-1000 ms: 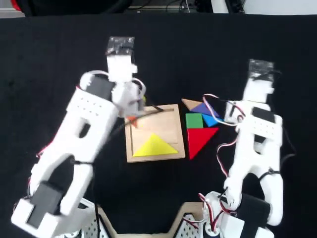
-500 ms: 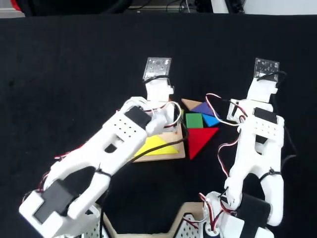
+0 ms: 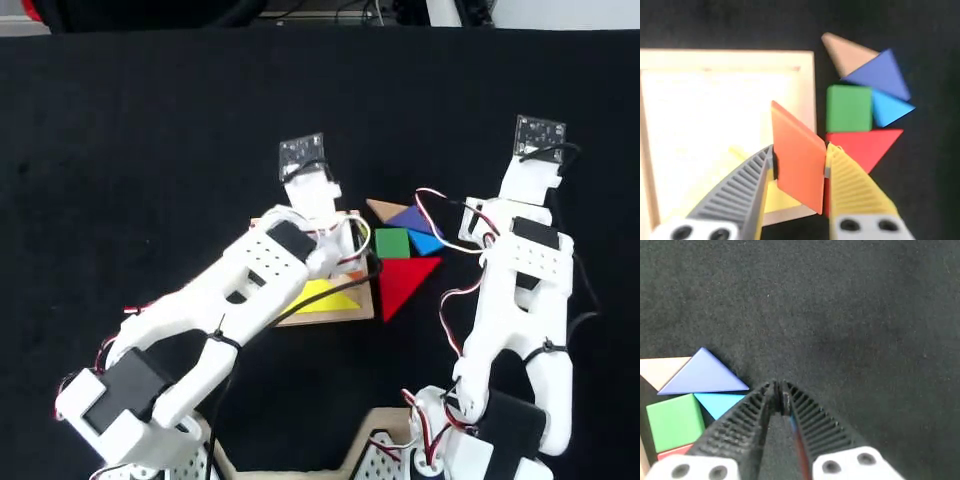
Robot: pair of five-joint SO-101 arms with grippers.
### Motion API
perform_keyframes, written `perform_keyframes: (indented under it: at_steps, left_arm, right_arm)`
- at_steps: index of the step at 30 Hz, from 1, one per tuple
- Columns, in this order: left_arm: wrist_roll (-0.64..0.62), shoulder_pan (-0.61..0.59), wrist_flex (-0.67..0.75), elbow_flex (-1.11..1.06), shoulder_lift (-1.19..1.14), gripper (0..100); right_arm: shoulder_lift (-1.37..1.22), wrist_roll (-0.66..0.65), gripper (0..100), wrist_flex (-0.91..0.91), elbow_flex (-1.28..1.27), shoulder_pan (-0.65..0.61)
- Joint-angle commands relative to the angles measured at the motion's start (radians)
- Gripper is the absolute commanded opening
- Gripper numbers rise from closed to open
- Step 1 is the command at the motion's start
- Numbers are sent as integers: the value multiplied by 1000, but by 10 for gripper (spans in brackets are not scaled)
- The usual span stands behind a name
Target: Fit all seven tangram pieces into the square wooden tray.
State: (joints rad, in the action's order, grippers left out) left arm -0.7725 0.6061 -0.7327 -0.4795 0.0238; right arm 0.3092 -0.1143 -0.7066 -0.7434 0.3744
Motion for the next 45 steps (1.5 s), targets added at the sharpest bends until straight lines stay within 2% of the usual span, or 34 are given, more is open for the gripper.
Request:
perform_keyframes:
  at_steps: [1,6,15,17,20,23,25,30,31,33,36,38,41,45]
  left_arm:
    - [-9,12,11,-10,6,132]
    - [-9,12,-69,1,8,245]
    - [28,-7,-98,36,18,245]
    - [135,-94,-164,85,37,245]
    - [281,-266,-353,191,117,245]
    - [433,-432,-477,232,215,245]
    - [546,-522,-493,219,288,229]
    - [589,-713,-414,62,427,34]
    - [589,-737,-397,21,442,23]
    - [582,-773,-353,-68,457,52]
    - [580,-802,-233,-211,457,27]
    - [569,-826,-100,-325,457,30]
    - [480,-871,101,-473,459,30]
    - [423,-903,330,-598,459,30]
  right_arm:
    - [36,3,11,20,24,-3]
    - [36,3,11,18,24,-3]
    - [41,3,11,17,24,-5]
    - [45,3,11,17,18,-28]
    - [45,-2,11,-25,16,-121]
    - [45,-109,11,-94,19,-253]
    - [44,-178,12,-123,21,-336]
    - [39,-166,19,-203,62,-485]
    - [39,-166,34,-236,79,-514]
    - [42,-166,89,-304,110,-568]
    - [36,-164,141,-339,137,-628]
    - [35,-164,134,-334,136,-663]
    - [35,-158,111,-316,136,-715]
    - [-19,-103,109,-261,140,-729]
